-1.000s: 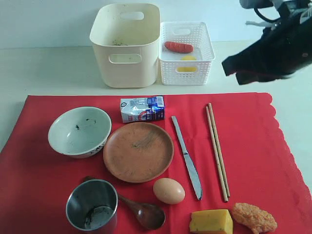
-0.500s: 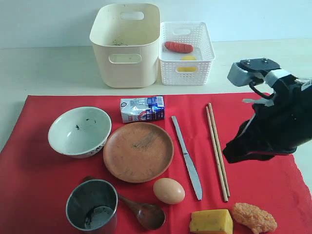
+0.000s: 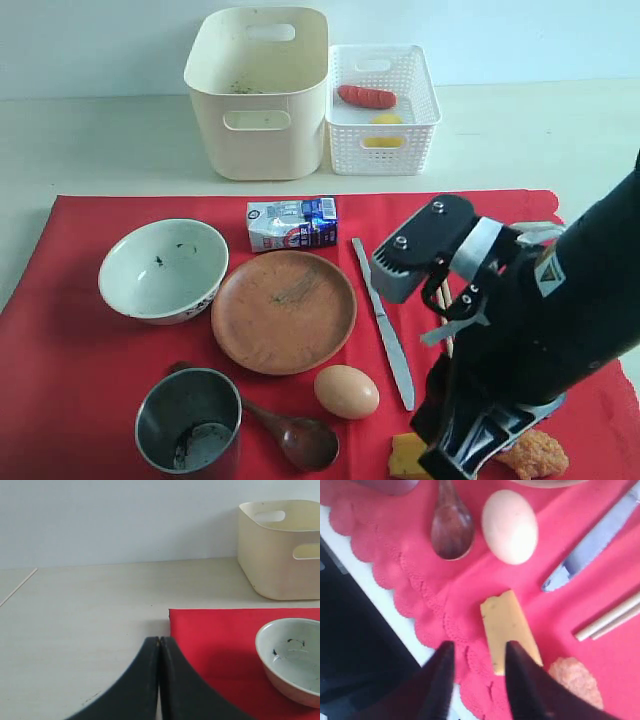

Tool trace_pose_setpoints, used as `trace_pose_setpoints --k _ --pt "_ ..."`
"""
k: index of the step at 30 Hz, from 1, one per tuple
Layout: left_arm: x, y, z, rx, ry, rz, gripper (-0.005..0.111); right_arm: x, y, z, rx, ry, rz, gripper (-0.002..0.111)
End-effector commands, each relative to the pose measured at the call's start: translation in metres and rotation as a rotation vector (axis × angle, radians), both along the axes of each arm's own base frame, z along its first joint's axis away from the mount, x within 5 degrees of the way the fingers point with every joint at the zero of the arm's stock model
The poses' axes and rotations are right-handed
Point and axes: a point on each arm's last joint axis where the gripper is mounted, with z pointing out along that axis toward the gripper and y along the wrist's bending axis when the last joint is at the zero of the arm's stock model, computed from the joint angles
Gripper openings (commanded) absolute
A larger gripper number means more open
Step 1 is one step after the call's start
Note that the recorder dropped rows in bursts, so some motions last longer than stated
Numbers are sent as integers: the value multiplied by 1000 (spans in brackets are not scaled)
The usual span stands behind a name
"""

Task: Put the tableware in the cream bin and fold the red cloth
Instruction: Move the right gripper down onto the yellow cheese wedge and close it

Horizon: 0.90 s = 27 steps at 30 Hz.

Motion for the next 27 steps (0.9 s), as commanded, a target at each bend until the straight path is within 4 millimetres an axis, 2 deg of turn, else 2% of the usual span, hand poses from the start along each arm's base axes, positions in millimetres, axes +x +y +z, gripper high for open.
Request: trace_pose_setpoints --k 1,5,7,11,18,27 --pt "0 0 0 -9 -7 2 3 -7 12 -7 -6 -16 43 55" --pt "0 0 0 -9 -7 2 3 -2 15 -21 -61 -4 63 69" --pt "0 0 0 -9 -7 2 3 2 15 -30 -113 -8 68 72" --pt "0 0 0 -9 -7 2 3 7 14 -45 -199 9 64 73" --pt "0 0 0 -9 -7 2 3 10 17 -63 -238 57 60 73" --pt "0 0 0 -9 -7 2 3 11 18 -68 -245 59 67 73"
